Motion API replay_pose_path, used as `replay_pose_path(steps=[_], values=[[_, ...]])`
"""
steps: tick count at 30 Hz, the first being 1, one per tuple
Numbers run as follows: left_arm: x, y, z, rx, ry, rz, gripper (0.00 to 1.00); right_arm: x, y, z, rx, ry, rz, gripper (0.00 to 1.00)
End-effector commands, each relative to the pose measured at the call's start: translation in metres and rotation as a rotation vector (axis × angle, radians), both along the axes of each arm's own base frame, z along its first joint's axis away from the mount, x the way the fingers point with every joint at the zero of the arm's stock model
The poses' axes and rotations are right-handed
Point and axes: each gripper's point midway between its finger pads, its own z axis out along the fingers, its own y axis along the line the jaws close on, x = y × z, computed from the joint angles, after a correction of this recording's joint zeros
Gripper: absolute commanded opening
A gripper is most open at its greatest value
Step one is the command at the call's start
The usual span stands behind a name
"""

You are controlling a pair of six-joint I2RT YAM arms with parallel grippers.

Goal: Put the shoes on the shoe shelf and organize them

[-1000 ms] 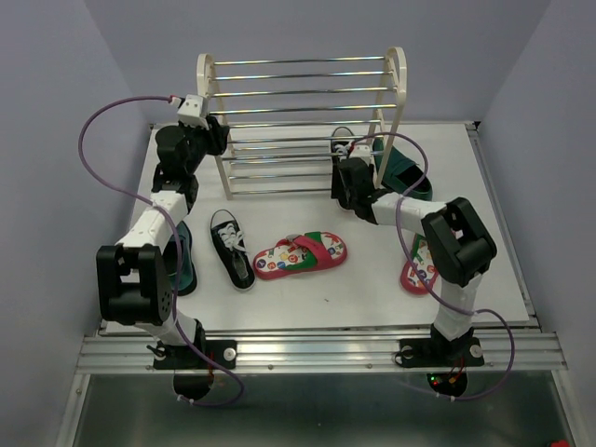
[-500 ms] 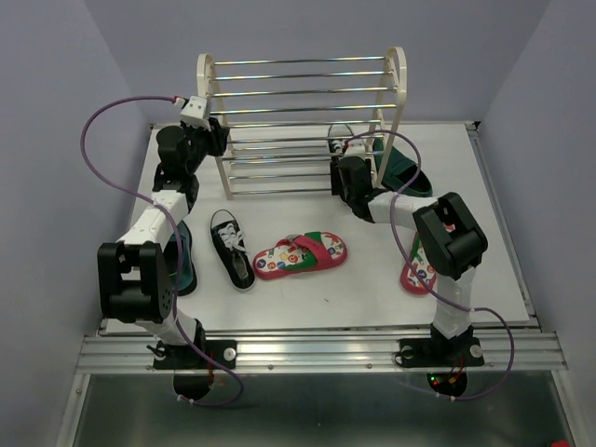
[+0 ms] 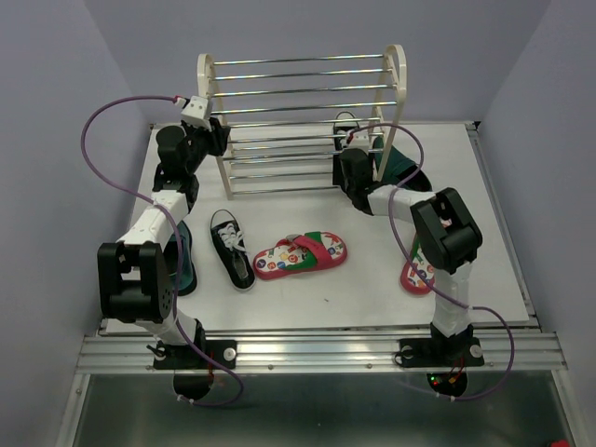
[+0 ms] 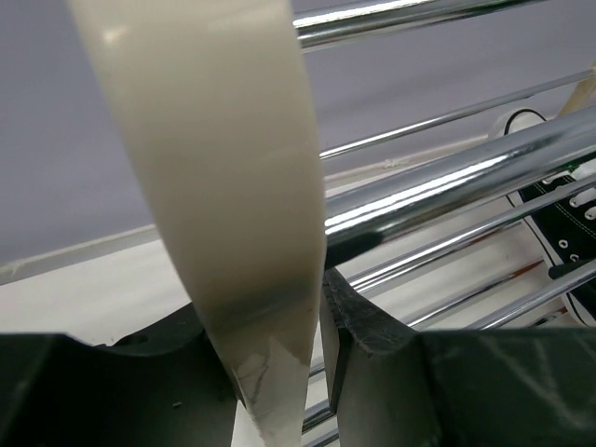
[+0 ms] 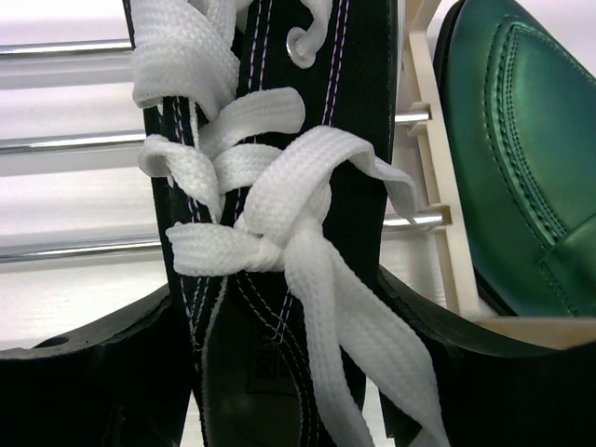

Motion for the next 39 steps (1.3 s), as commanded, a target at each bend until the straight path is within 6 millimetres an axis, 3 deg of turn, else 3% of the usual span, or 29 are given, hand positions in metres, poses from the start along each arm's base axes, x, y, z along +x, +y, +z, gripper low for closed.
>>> replay_pose_path(steps=[1, 5, 11, 14, 18, 30, 39], values=[[0.000, -0.003, 0.020, 0.016, -0.081, -0.024, 0.43, 0.029, -0.003, 0.044, 0.083, -0.144, -0.068, 0.32], [0.000, -0.004, 0.019, 0.012, -0.076, -0.029, 0.43, 0.033, -0.008, 0.034, 0.088, -0.119, -0.090, 0.39], [0.001, -0.004, 0.017, 0.014, -0.074, -0.032, 0.43, 0.035, -0.008, 0.026, 0.077, -0.101, -0.095, 0.67], [0.002, -0.006, 0.015, 0.015, -0.071, -0.040, 0.43, 0.037, -0.012, 0.024, 0.075, -0.095, -0.104, 0.89], [0.003, -0.006, 0.013, 0.014, -0.066, -0.046, 0.38, 0.037, -0.010, 0.022, 0.064, -0.082, -0.088, 1.00], [0.005, -0.009, 0.011, 0.005, -0.059, -0.062, 0.34, 0.026, -0.004, 0.025, 0.018, -0.043, 0.014, 1.00], [0.008, -0.009, 0.009, 0.001, -0.053, -0.059, 0.34, 0.014, -0.003, 0.059, 0.029, -0.084, 0.062, 1.00]])
